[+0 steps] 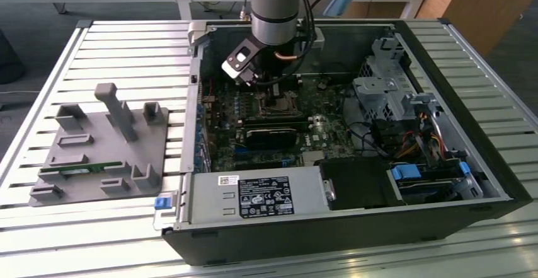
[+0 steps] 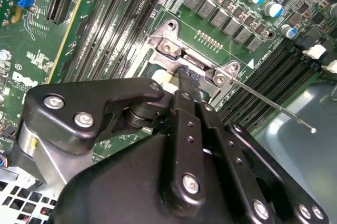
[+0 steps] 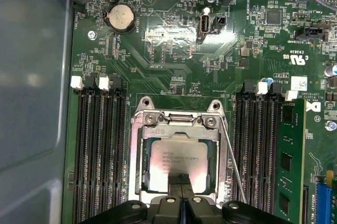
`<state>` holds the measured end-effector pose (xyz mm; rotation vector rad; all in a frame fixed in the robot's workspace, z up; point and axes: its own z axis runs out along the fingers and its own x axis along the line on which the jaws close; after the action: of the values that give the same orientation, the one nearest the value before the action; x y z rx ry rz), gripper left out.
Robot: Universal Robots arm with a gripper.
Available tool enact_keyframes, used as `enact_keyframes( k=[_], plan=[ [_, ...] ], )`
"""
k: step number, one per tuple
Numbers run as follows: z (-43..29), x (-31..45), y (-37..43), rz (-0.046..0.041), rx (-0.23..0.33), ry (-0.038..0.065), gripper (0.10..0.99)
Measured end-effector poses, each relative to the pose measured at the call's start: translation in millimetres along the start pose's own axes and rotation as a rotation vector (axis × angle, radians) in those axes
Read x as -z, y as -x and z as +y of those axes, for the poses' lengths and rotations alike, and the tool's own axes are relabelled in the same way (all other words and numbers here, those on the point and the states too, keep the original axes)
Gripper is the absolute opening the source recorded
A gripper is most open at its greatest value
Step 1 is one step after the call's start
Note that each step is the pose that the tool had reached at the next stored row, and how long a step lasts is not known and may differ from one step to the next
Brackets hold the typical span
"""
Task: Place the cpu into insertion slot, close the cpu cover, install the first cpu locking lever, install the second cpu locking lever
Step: 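Close the cpu cover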
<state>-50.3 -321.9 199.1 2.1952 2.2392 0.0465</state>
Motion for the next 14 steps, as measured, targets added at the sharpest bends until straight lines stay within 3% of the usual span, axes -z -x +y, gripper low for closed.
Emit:
enact_keyframes(
  k=[6, 14],
  plan=[
    [0.1, 0.7, -0.3, 0.0016, 0.0, 0.001, 0.106],
    [0.2, 9.0, -0.3, 0.0009, 0.0, 0.001, 0.106]
  ],
)
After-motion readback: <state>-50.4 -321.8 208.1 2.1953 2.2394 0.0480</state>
